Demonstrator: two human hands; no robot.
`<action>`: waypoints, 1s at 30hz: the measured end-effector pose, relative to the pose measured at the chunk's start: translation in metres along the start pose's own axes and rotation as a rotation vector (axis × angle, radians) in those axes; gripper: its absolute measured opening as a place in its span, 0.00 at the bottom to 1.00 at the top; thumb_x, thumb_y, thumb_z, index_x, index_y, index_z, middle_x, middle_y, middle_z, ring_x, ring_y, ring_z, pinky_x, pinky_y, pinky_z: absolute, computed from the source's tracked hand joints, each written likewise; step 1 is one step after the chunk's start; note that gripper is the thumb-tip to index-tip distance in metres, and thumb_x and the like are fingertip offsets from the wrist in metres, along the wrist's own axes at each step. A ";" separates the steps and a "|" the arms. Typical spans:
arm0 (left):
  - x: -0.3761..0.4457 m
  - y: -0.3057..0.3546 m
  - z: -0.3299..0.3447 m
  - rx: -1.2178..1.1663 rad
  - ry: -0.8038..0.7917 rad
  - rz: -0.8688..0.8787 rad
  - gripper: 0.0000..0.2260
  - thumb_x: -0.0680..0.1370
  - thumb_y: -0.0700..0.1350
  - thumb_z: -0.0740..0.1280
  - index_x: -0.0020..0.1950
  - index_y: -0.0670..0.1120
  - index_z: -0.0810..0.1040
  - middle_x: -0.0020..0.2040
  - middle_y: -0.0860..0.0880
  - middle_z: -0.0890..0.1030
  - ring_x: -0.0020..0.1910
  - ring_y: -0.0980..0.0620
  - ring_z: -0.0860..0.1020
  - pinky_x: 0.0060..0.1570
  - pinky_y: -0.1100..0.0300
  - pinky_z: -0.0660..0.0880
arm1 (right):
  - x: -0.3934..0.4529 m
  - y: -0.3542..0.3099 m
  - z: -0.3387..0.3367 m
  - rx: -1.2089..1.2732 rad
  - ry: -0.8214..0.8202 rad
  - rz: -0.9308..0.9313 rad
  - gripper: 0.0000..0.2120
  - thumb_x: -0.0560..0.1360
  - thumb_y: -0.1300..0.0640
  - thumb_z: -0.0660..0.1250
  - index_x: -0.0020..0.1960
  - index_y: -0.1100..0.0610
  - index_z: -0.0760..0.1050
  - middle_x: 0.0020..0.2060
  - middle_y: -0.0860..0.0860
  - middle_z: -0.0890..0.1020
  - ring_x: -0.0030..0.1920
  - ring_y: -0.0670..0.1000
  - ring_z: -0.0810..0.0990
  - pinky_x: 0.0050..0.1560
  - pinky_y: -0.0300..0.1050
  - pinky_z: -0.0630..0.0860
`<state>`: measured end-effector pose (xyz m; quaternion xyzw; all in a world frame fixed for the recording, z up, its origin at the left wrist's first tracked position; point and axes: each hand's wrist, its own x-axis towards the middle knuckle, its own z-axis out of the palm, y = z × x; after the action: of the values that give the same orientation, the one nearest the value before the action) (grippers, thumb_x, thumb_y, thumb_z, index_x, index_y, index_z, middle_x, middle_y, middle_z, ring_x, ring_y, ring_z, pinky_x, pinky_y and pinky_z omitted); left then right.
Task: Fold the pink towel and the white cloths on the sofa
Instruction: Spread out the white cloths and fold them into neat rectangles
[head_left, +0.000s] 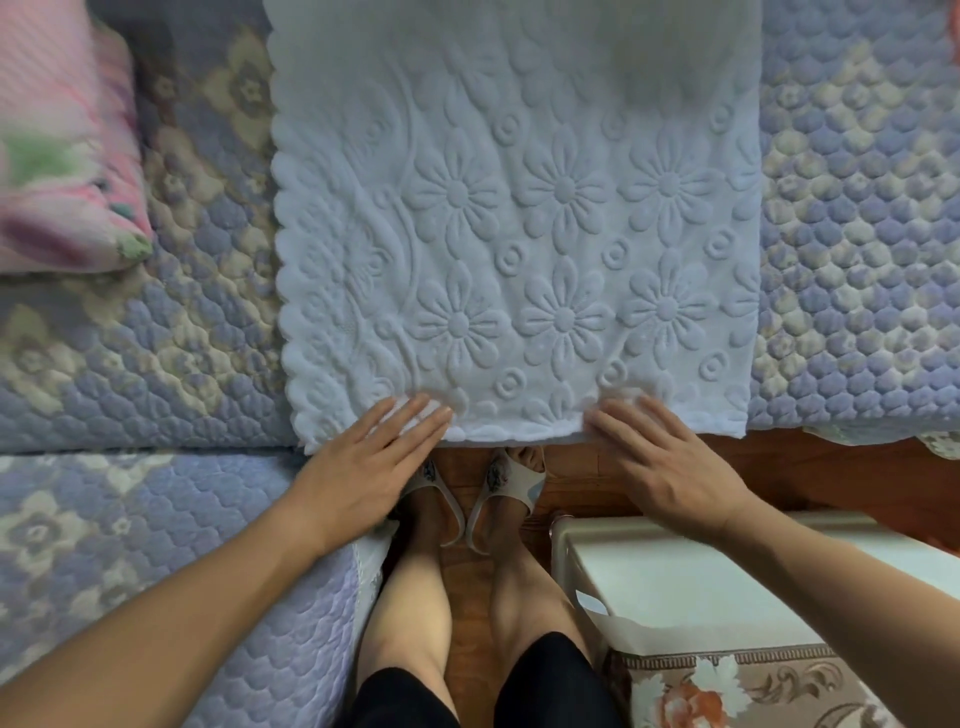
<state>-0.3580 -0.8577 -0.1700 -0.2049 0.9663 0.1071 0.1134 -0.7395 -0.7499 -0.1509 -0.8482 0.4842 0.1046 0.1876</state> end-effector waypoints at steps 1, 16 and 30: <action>-0.009 0.008 -0.003 -0.045 -0.030 -0.072 0.27 0.81 0.46 0.54 0.80 0.41 0.61 0.81 0.42 0.57 0.80 0.40 0.56 0.77 0.41 0.57 | -0.008 -0.007 -0.001 0.042 0.001 0.078 0.24 0.81 0.55 0.58 0.75 0.59 0.70 0.78 0.56 0.65 0.79 0.59 0.59 0.77 0.63 0.57; -0.011 -0.023 -0.005 -1.199 0.036 -1.626 0.41 0.59 0.71 0.75 0.61 0.43 0.78 0.63 0.42 0.77 0.53 0.43 0.80 0.57 0.46 0.79 | -0.004 0.037 -0.031 1.161 0.381 1.507 0.17 0.74 0.54 0.76 0.59 0.58 0.76 0.53 0.53 0.81 0.51 0.51 0.80 0.45 0.43 0.75; -0.057 0.005 -0.114 -2.011 0.222 -1.709 0.17 0.80 0.32 0.61 0.69 0.39 0.73 0.58 0.38 0.81 0.48 0.42 0.80 0.43 0.51 0.79 | -0.063 -0.009 -0.121 1.756 0.142 1.662 0.10 0.80 0.66 0.65 0.61 0.66 0.76 0.38 0.56 0.85 0.36 0.53 0.83 0.30 0.41 0.81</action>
<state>-0.3293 -0.8610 -0.0461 -0.7469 0.0382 0.6500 -0.1346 -0.7643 -0.7470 -0.0168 0.1339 0.7965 -0.2179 0.5478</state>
